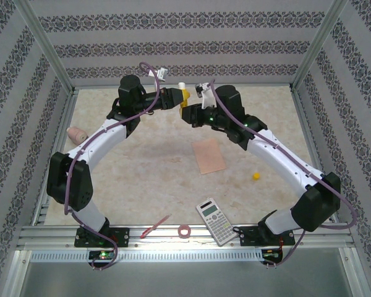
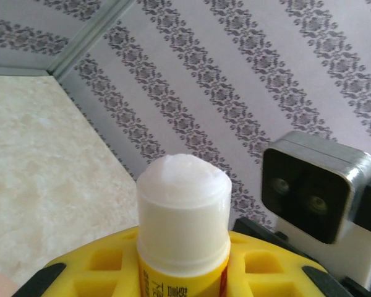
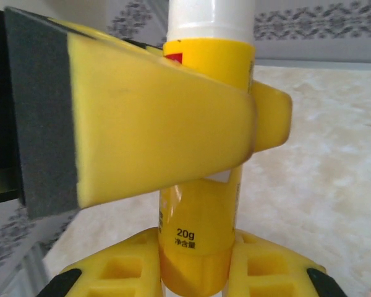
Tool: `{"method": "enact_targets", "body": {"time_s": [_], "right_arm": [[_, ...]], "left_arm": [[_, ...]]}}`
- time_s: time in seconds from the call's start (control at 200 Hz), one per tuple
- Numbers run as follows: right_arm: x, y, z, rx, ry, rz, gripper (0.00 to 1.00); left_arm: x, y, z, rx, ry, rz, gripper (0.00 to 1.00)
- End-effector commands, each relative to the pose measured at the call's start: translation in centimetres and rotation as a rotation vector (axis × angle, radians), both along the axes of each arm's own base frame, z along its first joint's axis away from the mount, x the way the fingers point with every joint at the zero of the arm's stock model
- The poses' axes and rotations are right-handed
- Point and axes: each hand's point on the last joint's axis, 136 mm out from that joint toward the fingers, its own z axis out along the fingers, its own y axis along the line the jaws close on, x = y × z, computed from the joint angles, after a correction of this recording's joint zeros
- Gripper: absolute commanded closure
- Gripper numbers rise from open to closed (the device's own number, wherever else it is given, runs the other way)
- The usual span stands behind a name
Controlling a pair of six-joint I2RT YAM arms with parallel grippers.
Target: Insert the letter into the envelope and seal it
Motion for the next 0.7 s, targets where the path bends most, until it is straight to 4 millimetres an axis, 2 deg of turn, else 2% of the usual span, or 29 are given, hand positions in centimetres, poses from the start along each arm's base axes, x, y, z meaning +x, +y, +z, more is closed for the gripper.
{"method": "enact_targets", "body": {"time_s": [0.0,0.18,0.41,0.585,0.695], "right_arm": [[-1.2,2.5,0.5,-0.067,-0.089,0.029,0.82],[-1.2,3.7,-0.4,-0.137,-0.133,-0.02,0.82],[-1.3,4.7,-0.5,-0.125,-0.151,-0.021,0.82],[-2.0,4.9,0.3,-0.091,-0.142,0.027,0.74],[-2.5,4.2,1.0,-0.031,-0.087,0.085,0.69]], "left_arm": [[-1.1,-1.2,0.8,0.023,-0.025,0.052,1.0],[-1.3,-1.4,0.2,0.021,-0.01,0.104,1.0],[-1.2,-1.5,-0.4,0.0,0.015,0.111,1.0],[-1.4,-1.7,-0.1,0.005,-0.013,0.093,1.0],[-1.7,-1.5,0.7,-0.001,-0.055,0.062,1.0]]}}
